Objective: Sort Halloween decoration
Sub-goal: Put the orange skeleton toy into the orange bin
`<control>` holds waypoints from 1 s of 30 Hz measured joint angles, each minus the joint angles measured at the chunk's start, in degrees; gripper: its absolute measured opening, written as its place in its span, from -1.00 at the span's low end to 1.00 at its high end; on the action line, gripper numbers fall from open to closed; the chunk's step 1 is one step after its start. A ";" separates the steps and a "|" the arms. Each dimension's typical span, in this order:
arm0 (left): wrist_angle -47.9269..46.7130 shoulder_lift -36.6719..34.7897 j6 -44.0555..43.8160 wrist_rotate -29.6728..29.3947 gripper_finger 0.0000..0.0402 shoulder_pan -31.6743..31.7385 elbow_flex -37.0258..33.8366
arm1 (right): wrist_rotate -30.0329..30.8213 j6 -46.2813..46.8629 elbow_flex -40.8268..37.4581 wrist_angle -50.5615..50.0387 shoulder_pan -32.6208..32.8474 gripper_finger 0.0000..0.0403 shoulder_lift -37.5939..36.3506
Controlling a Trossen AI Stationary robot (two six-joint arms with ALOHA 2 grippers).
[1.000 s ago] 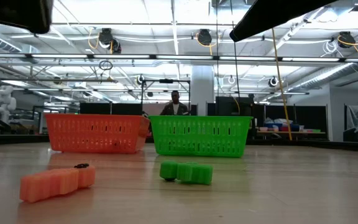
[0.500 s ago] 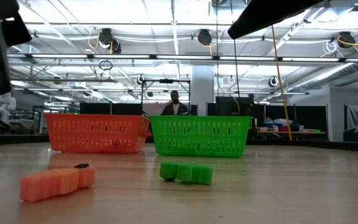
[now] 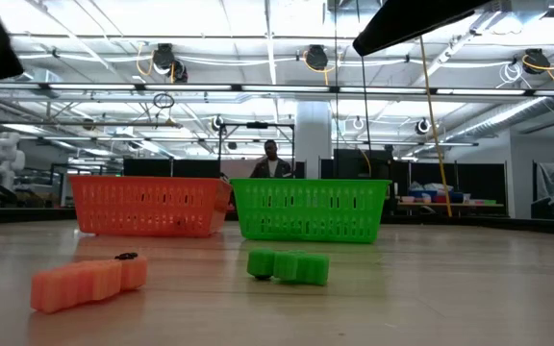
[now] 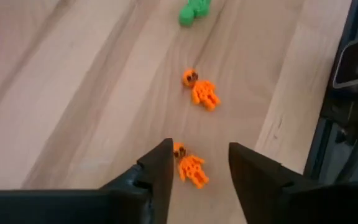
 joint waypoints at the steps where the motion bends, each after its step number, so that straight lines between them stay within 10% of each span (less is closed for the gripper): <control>1: 0.10 0.49 -0.12 0.09 -0.19 -0.09 0.00 | 0.00 -0.09 0.00 0.00 0.00 -0.47 0.00; 30: 1.24 5.59 -2.89 0.89 -0.17 -0.36 -0.33 | 0.07 -2.05 0.00 0.06 0.00 -0.47 0.00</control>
